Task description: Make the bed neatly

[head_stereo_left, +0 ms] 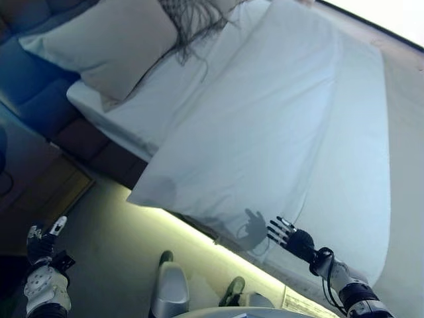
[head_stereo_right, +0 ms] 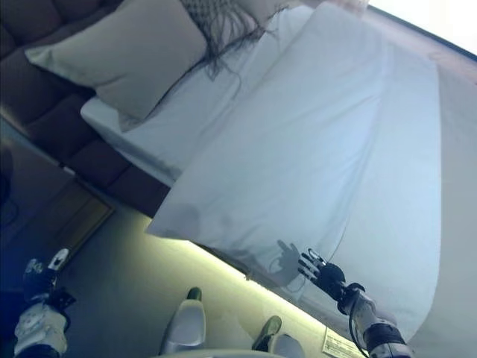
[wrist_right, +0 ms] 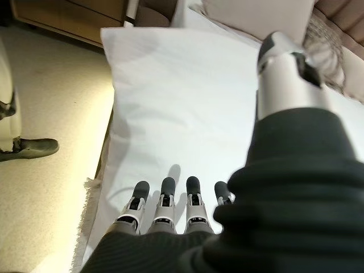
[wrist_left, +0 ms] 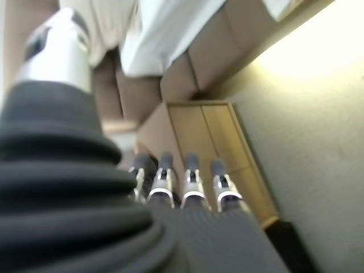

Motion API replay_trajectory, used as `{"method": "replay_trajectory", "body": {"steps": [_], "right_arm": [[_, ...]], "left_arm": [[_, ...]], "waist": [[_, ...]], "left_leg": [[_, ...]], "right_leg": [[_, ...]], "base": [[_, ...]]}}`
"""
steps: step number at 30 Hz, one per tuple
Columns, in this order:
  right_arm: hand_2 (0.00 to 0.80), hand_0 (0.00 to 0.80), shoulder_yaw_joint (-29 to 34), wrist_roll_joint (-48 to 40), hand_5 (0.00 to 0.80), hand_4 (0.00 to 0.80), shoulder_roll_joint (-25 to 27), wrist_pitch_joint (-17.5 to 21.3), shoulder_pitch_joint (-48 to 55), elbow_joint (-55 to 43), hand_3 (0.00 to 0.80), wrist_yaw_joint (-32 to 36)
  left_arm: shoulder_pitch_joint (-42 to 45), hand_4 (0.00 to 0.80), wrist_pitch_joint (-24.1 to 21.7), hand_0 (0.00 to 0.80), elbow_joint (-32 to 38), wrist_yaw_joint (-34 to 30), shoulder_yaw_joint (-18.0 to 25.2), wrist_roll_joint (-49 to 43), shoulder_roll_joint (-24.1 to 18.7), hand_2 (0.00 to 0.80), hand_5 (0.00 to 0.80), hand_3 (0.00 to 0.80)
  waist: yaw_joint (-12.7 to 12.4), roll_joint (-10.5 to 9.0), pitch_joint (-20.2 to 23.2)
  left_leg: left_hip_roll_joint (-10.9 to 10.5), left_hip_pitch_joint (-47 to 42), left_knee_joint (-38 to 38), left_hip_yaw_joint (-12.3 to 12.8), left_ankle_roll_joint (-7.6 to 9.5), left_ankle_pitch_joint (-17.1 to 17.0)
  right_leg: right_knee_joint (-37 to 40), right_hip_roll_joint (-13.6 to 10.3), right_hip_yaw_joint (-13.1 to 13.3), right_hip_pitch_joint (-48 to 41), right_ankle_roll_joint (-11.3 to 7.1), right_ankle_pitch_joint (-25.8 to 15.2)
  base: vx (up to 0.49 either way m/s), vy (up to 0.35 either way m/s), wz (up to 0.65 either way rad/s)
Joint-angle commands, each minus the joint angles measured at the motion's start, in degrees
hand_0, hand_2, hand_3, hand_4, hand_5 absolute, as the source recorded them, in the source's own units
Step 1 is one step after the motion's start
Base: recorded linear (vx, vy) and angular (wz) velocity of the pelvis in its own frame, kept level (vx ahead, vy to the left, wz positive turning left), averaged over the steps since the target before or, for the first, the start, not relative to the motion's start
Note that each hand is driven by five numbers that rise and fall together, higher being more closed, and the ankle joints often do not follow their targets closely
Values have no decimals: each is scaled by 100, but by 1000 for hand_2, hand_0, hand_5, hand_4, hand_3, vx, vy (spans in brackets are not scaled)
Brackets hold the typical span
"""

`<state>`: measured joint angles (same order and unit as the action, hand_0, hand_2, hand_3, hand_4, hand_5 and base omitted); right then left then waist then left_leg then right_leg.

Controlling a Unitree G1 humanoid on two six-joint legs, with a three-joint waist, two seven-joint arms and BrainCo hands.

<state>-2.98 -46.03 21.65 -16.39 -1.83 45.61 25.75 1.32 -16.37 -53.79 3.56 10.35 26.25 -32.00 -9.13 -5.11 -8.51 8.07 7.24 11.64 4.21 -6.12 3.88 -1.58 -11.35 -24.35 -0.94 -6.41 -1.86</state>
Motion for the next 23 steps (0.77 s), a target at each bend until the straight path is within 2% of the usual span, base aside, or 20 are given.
{"method": "replay_trajectory", "body": {"steps": [1,4,6,8,12,15,17,19,23], "right_arm": [[0,0,-109,563,0,0,53,214,-64,294,0,191],[0,0,-370,759,0,0,-88,443,-31,787,0,272],[0,0,-450,548,0,0,-200,593,-9,1123,0,164],[0,0,-447,451,0,0,-393,1060,15,1539,0,-127],[0,0,-226,414,0,0,-784,1569,-45,2219,0,-889],[0,0,-81,741,0,0,-965,1466,-36,2735,0,-1299],[0,0,-122,1134,0,0,-1030,1397,-26,2941,0,-1309],[0,0,-247,1165,0,0,-1068,1435,-27,2964,0,-1206],[0,0,-381,1603,0,0,-1045,1409,-15,3001,0,-1197]], "left_arm": [[-122,0,241,0,-411,92,-568,-1025,24,0,0,0],[-344,0,402,0,-849,-118,-951,-1367,139,0,0,0],[-472,0,471,0,-1111,-244,-1257,-1608,234,0,0,0],[-541,0,663,0,-1403,-239,-1517,-1337,541,0,0,0],[-628,0,930,0,-2057,-304,-1937,-1488,1271,0,0,0],[-644,0,1115,0,-2225,-374,-2192,-1449,1732,0,0,0],[-597,0,1280,0,-2257,-518,-2357,-1457,1986,0,0,0],[-552,0,1354,0,-2293,-600,-2434,-1240,2158,0,0,0],[-480,0,1560,0,-2315,-593,-2367,-1139,2197,0,0,0]], "waist": [[98,329,237],[211,447,392],[291,497,476],[390,533,545],[595,543,633],[702,560,705],[720,576,748],[701,564,766],[663,527,784]], "left_leg": [[-37,-679,-1360,189,-80,-645],[-113,-889,-1664,275,-85,-728],[-144,-907,-1664,359,-75,-694],[-168,-924,-1664,432,-72,-652],[-151,-1055,-1664,544,25,-569],[-60,-1183,-1664,694,39,-501],[-19,-1258,-1664,720,29,-479],[5,-1302,-1664,696,19,-469],[43,-1335,-1664,667,-7,-467]], "right_leg": [[283,-254,220,-203,-333,-280],[582,-229,168,-346,-379,-452],[658,-231,142,-356,-414,-500],[658,-244,112,-310,-450,-500],[658,-186,233,-332,-416,-410],[658,-165,273,-402,-358,-332],[658,-122,329,-459,-315,-277],[658,-92,342,-511,-289,-240],[658,-71,361,-555,-280,-209]], "base": [[48,-36,-19],[46,-44,-19],[20,-46,-14],[-19,-34,-24],[15,-30,-15],[66,-41,-16],[75,-33,-16],[88,-35,-10],[48,-24,-2]]}}
